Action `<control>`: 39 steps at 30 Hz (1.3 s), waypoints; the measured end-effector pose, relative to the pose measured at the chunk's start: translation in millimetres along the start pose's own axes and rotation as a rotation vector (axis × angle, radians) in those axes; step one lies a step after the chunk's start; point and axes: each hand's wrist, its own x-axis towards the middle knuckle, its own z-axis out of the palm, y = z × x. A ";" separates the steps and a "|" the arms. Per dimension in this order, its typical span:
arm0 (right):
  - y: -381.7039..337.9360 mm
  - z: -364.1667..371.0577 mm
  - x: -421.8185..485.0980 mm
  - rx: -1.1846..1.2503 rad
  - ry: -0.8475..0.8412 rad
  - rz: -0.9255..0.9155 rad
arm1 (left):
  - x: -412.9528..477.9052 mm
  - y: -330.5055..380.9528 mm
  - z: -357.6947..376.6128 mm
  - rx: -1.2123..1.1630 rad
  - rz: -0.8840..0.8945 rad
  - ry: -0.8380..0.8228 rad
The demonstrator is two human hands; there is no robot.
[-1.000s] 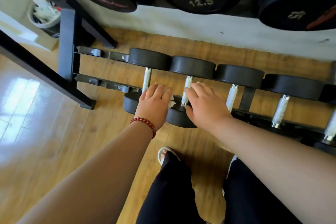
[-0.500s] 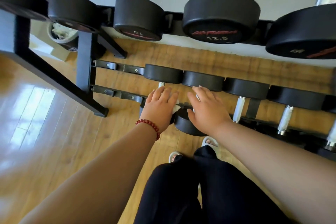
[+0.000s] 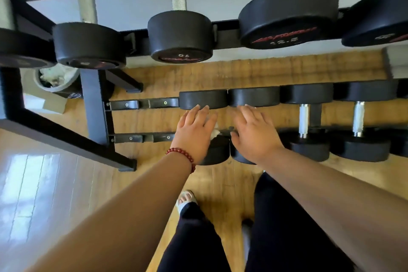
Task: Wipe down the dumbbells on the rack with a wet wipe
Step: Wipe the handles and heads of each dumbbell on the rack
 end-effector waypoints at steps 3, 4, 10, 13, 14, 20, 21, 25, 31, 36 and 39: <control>-20.1 15.9 -7.6 0.035 0.030 0.131 | -6.2 -22.9 7.4 0.001 0.063 0.020; -25.0 21.3 -10.0 0.045 0.039 0.170 | -6.9 -28.3 10.4 0.002 0.085 0.030; -36.4 54.4 -19.8 0.054 0.042 0.274 | -8.2 -40.6 40.0 0.000 0.155 0.024; -28.0 74.5 -16.8 0.064 0.093 0.287 | 0.9 -37.6 61.4 -0.003 0.156 0.035; -23.3 83.3 -15.5 0.067 0.111 0.293 | 5.0 -35.4 69.7 -0.011 0.158 0.032; 12.0 141.8 -1.7 0.024 0.280 0.310 | 39.0 -18.9 125.5 -0.038 0.197 0.126; 18.6 151.5 2.5 0.020 0.299 0.314 | 47.3 -15.0 135.7 -0.047 0.213 0.150; 43.3 185.9 23.3 -0.031 0.400 0.326 | 84.2 -4.7 175.5 0.006 0.298 0.223; 81.7 233.5 43.0 -0.113 0.573 0.327 | 132.0 1.8 219.4 -0.036 0.398 0.256; 98.6 258.4 51.3 -0.066 0.750 0.307 | 171.2 12.0 231.8 -0.152 0.565 0.269; 103.1 263.0 48.7 0.083 0.849 0.393 | 191.1 17.9 246.9 -0.252 0.668 0.224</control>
